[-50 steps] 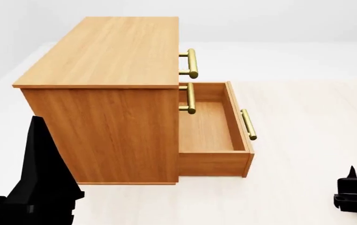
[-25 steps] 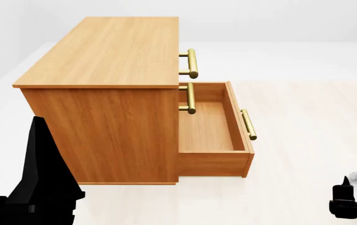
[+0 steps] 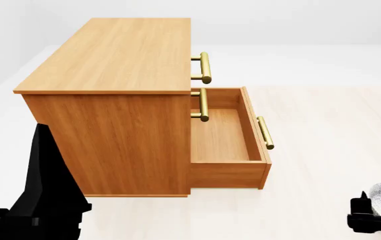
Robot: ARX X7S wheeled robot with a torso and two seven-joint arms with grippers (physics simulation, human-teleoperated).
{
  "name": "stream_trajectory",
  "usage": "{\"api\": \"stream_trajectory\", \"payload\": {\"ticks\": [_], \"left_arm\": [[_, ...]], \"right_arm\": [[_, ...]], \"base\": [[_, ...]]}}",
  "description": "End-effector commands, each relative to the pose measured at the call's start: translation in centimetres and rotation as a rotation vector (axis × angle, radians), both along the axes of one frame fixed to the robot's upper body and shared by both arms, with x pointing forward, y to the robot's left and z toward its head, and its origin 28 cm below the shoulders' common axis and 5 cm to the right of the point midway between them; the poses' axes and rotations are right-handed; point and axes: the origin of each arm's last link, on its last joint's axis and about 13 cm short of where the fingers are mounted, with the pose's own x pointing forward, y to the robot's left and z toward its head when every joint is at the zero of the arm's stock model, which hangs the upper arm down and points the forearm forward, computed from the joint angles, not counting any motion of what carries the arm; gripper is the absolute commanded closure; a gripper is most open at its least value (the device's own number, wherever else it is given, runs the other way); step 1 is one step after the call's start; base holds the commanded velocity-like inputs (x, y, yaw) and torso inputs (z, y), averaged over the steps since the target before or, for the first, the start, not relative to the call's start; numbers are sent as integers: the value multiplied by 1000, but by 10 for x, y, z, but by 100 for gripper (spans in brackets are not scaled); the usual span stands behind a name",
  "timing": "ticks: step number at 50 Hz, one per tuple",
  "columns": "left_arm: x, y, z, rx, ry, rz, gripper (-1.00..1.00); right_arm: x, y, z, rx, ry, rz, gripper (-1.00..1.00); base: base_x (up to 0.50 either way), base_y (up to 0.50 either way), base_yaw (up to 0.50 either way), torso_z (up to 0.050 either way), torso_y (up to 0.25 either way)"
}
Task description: Put the bowl on top of the cabinet.
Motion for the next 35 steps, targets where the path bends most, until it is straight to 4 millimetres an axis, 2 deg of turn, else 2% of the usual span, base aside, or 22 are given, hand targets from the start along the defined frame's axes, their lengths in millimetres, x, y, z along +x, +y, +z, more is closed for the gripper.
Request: {"api": "stream_trajectory", "payload": {"ticks": [1, 17, 27, 35], "left_arm": [[0, 0, 0, -1, 0, 0, -100], [-1, 0, -1, 0, 1, 1, -100], [-1, 0, -1, 1, 2, 1, -100], [0, 0, -1, 1, 3, 1, -100]], "right_arm": [[5, -2, -4, 10, 30, 1, -100], [17, -10, -10, 20, 92, -1, -100], [19, -15, -5, 11, 120, -13, -100], [22, -18, -8, 10, 143, -20, -100]], "base": [[0, 0, 0, 0, 0], [0, 0, 0, 0, 0], [0, 0, 0, 0, 0], [0, 0, 0, 0, 0]]}}
